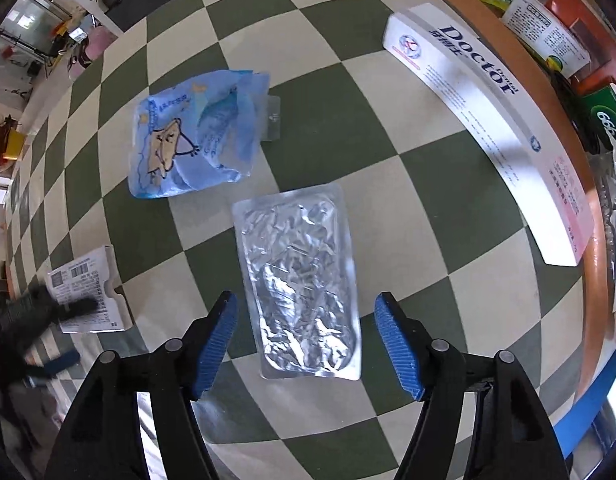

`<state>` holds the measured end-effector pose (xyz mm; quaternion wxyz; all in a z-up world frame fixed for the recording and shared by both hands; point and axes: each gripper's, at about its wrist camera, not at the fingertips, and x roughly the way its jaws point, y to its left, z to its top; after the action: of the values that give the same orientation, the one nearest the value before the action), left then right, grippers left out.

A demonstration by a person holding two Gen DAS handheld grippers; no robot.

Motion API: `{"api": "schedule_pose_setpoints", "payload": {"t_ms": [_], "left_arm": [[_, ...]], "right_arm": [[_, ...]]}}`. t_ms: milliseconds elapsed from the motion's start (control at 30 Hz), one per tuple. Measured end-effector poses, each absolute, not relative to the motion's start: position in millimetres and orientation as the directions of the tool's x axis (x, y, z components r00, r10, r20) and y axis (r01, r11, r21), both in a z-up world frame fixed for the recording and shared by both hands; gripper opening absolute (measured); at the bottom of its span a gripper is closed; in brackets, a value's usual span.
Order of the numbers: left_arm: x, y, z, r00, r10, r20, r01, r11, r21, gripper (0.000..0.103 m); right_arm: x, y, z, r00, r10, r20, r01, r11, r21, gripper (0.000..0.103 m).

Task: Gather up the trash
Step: 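Grasp the silver blister pack with the right tool while the left tool grasps the white leaflet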

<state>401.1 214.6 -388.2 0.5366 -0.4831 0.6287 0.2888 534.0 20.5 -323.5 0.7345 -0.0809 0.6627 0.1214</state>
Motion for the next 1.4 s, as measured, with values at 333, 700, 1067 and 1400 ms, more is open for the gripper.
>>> {"api": "schedule_pose_setpoints", "payload": {"t_ms": [333, 700, 1067, 1400], "left_arm": [[428.6, 231.9, -390.0, 0.124, -0.248, -0.961, -0.979, 0.126, -0.159, 0.101], [387.2, 192.6, -410.0, 0.029, -0.314, -0.949, -0.951, 0.284, -0.123, 0.101], [381.4, 211.2, -417.0, 0.304, -0.309, -0.901, -0.936, 0.08, -0.343, 0.101], [486.4, 259.8, -392.6, 0.223, -0.242, -0.944, -0.89, 0.345, -0.298, 0.101]], "right_arm": [[537.7, 45.4, -324.8, 0.136, 0.04, -0.99, -0.26, 0.966, 0.003, 0.073], [544.4, 14.4, -327.7, 0.134, 0.035, -0.99, -0.255, 0.967, 0.0, 0.074], [549.1, 8.3, -315.0, 0.126, 0.068, -0.99, -0.238, 0.971, 0.036, 0.074], [557.4, 1.6, -309.3, 0.126, 0.084, -0.988, -0.216, 0.975, 0.055, 0.074]]}}
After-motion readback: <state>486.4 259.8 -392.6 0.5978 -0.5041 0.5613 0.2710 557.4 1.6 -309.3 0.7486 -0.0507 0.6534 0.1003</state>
